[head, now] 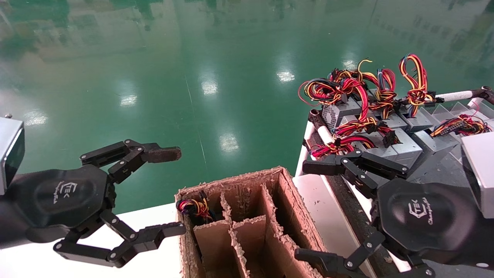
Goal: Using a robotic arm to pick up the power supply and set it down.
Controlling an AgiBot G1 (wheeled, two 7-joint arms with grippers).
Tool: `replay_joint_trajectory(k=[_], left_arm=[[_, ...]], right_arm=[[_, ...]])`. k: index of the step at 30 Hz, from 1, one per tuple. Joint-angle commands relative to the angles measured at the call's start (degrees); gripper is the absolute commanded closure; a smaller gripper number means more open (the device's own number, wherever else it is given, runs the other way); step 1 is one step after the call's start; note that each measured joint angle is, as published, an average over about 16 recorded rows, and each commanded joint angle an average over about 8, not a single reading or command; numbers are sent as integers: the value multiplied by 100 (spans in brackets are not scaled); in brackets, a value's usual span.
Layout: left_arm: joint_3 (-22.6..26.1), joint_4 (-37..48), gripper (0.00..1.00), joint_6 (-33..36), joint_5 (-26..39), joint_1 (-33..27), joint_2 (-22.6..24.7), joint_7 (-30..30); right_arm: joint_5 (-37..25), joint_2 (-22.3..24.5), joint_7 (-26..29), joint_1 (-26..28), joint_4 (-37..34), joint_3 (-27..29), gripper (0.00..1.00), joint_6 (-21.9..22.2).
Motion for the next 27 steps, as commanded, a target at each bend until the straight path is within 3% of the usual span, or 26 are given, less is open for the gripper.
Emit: replay_joint_trajectory(k=[1,10,11,18,19,27], left_arm=[[0,0,0,0,0,0,0,0],[0,0,0,0,0,0,0,0],[0,0,6,0,0,0,0,0],[0,0,94,0,0,0,0,0],[0,0,100,0,0,0,0,0],[0,0,100,0,0,0,0,0]], right_arm=[[0,0,0,0,0,0,0,0],[0,0,0,0,0,0,0,0],[0,0,0,0,0,0,0,0],[0,0,0,0,0,0,0,0],[0,0,0,0,0,0,0,0],[0,0,0,0,0,0,0,0]])
